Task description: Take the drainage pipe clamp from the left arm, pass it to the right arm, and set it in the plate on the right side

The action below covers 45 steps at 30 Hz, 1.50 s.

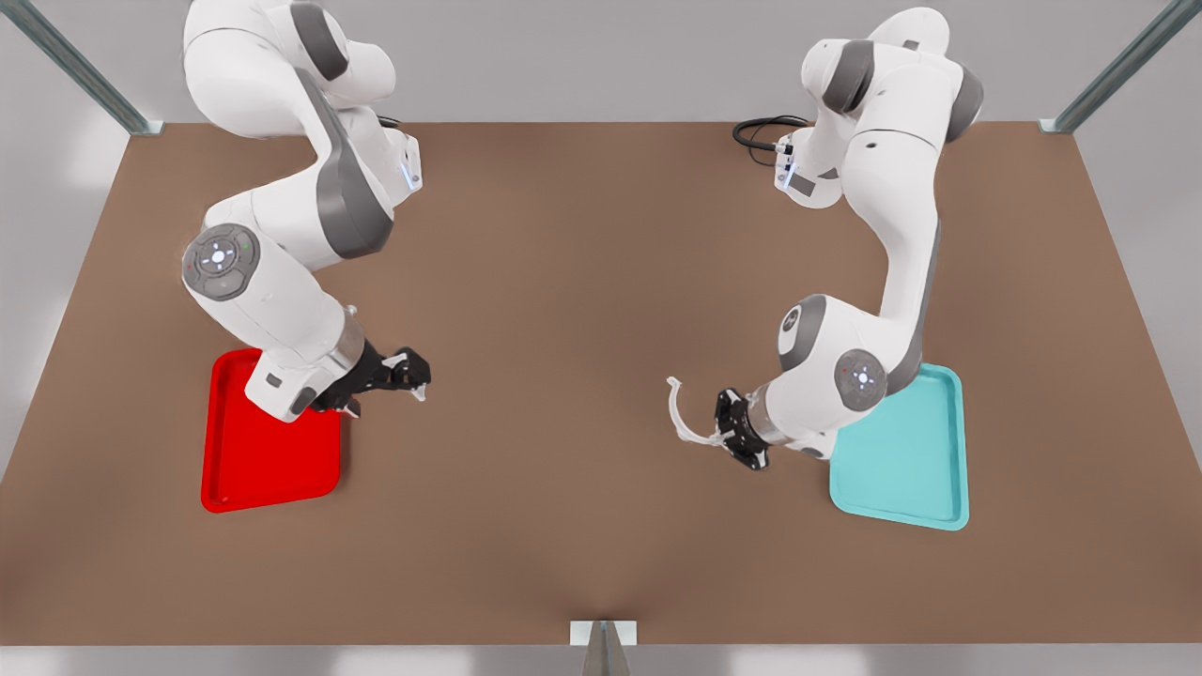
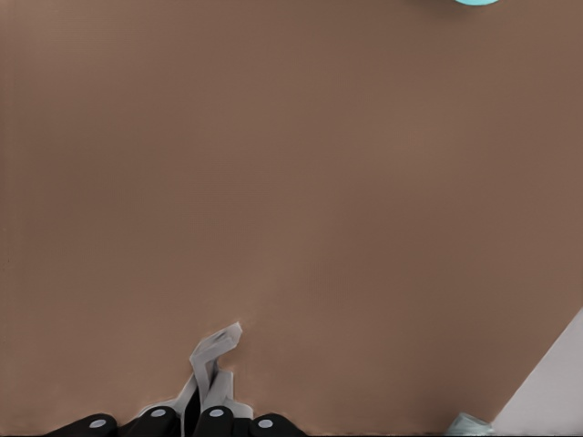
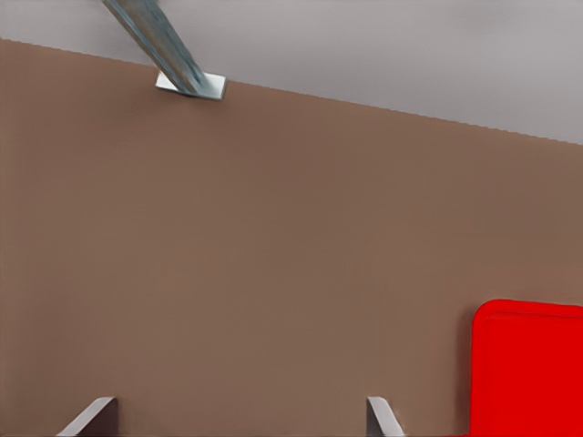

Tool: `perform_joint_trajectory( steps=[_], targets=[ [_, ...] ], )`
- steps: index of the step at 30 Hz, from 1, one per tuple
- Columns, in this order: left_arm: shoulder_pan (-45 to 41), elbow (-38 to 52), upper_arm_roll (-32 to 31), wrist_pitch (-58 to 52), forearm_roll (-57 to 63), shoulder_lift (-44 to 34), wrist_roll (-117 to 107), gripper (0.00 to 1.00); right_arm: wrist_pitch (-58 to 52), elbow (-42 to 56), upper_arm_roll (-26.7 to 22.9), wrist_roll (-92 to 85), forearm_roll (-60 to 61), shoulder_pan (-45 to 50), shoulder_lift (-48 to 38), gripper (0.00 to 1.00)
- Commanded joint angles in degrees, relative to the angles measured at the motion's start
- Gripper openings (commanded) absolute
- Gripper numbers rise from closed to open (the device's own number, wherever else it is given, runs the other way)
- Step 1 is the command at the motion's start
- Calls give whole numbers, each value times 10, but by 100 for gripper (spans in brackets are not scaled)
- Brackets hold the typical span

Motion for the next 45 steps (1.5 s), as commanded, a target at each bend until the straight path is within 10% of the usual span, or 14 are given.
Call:
perform_joint_trajectory(
  steps=[1,9,35,39,44,45],
  targets=[
    [-18,4,-18,53,-6,1,-525,21,21,28,0,187,3,27,29,100],
    [-137,7,-10,247,-3,30,-694,21,13,-42,0,233,-25,98,18,100],
    [-149,6,-12,249,-5,46,-698,21,114,-97,31,141,-24,89,57,100],
    [-149,6,-12,249,-5,46,-698,21,117,-97,31,141,-24,84,57,58],
    [-149,6,-11,249,-4,46,-697,21,124,-107,31,141,-27,85,57,39],
    [-149,7,-12,249,-2,46,-672,99,125,-107,31,141,-27,85,57,22]
  ],
)
